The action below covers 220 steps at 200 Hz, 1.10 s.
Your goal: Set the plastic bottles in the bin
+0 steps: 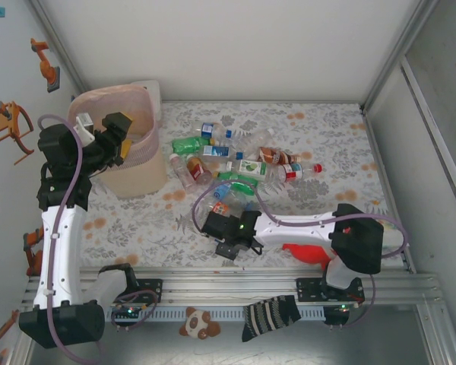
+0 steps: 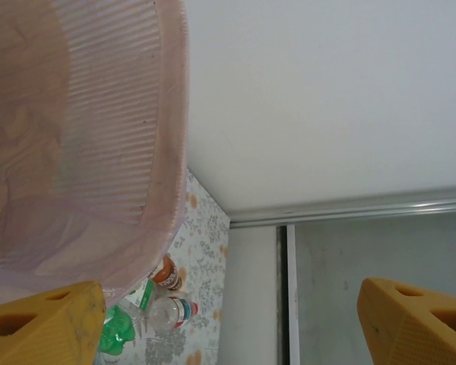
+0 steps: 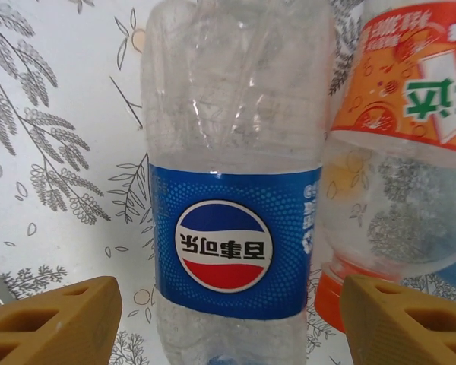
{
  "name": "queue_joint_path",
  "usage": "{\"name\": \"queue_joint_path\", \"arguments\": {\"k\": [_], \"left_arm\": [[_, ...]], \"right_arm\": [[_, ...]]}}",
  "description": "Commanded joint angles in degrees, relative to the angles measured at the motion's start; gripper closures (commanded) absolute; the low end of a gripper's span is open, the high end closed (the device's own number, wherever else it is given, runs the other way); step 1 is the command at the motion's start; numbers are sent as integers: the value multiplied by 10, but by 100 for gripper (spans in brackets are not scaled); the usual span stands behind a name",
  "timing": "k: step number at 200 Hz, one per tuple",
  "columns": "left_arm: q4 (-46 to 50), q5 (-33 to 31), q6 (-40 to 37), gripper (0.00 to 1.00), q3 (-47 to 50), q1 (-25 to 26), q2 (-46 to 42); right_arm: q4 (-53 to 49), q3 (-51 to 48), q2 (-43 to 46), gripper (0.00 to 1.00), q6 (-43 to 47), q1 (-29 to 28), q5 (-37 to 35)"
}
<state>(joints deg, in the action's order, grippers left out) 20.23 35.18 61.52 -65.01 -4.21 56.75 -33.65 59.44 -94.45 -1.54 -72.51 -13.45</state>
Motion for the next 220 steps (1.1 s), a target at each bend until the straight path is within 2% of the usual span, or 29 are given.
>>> {"name": "queue_joint_path", "arguments": {"k": [1,81,152,220], "left_arm": [[20,9,-14,14,8,-1,-6],[24,7,-10,13,19,-1,-14],[27,6,-11,13,19,-1,-21],[23,6,-67,10,19,-2,-41]], "right_arm": [[-2,10,-18,25,-10,-3,-19],[17,-32,-38,30,-47,-3,-16],[12,-41,-25,43,-58,-3,-15],[19,-38,44,48,-49,-3,-38]]}}
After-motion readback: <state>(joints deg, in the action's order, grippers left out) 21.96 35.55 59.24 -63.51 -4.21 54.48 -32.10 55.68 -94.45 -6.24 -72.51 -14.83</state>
